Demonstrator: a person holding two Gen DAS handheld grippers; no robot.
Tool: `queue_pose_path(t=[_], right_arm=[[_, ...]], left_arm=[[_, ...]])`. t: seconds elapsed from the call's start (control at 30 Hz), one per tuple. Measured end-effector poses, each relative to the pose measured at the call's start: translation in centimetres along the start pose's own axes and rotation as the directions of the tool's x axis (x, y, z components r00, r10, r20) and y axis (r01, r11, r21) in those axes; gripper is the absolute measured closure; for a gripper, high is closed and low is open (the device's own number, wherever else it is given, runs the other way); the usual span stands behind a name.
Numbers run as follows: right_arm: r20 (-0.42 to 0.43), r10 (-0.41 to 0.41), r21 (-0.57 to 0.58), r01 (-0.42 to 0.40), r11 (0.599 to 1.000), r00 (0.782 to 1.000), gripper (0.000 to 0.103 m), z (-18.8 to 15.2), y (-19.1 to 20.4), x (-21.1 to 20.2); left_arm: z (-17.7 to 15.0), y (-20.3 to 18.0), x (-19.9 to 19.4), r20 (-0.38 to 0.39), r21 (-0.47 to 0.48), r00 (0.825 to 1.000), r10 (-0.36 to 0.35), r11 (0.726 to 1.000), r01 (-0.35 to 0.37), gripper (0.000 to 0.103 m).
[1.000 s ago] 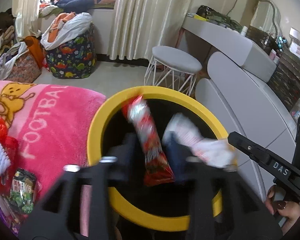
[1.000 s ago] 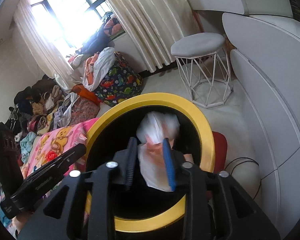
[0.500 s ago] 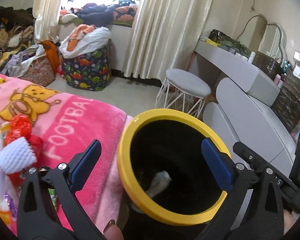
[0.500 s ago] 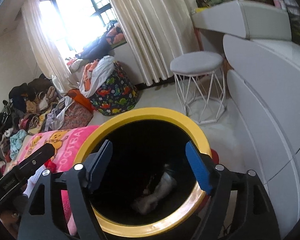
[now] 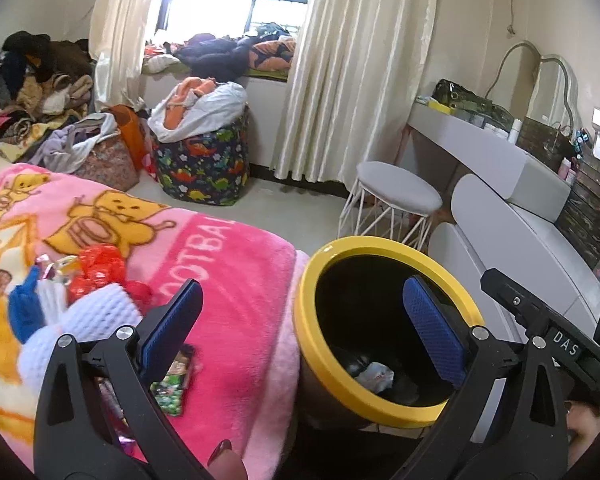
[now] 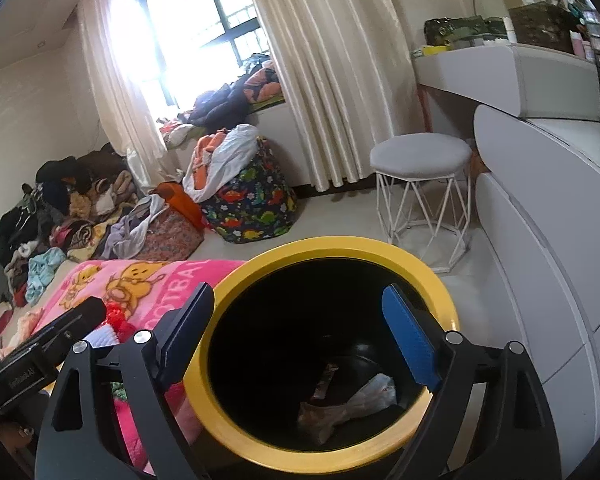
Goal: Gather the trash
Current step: 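Open both tools to drop the wrapper and bag into the bin, then grasp the blue glove with the left tool while the right tool grasps the green snack packet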
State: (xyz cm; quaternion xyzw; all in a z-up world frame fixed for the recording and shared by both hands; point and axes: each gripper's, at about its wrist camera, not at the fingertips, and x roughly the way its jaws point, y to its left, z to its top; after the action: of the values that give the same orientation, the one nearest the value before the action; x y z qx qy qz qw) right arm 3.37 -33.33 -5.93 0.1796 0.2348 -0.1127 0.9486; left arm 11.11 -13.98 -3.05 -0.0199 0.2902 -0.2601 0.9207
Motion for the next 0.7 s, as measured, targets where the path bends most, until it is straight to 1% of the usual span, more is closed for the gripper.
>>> queue_pose_path(t=[0.3, 0.7], right_arm=[[0.003, 0.056, -0.052, -0.056, 0.997, 0.998, 0.019, -0.4, 2.8, -0.4], [-0.042, 0.160, -0.125, -0.164, 0.979, 0.986, 0.018, -2.0, 7.7, -0.6]], left_arm=[[0.1, 2.1, -2.0, 0.040, -0.020, 0.998, 0.057, 0.998, -0.056, 0.011], [-0.3, 5.6, -3.8, 0.054, -0.070, 0.990, 0.127, 0.990, -0.123, 0.011]])
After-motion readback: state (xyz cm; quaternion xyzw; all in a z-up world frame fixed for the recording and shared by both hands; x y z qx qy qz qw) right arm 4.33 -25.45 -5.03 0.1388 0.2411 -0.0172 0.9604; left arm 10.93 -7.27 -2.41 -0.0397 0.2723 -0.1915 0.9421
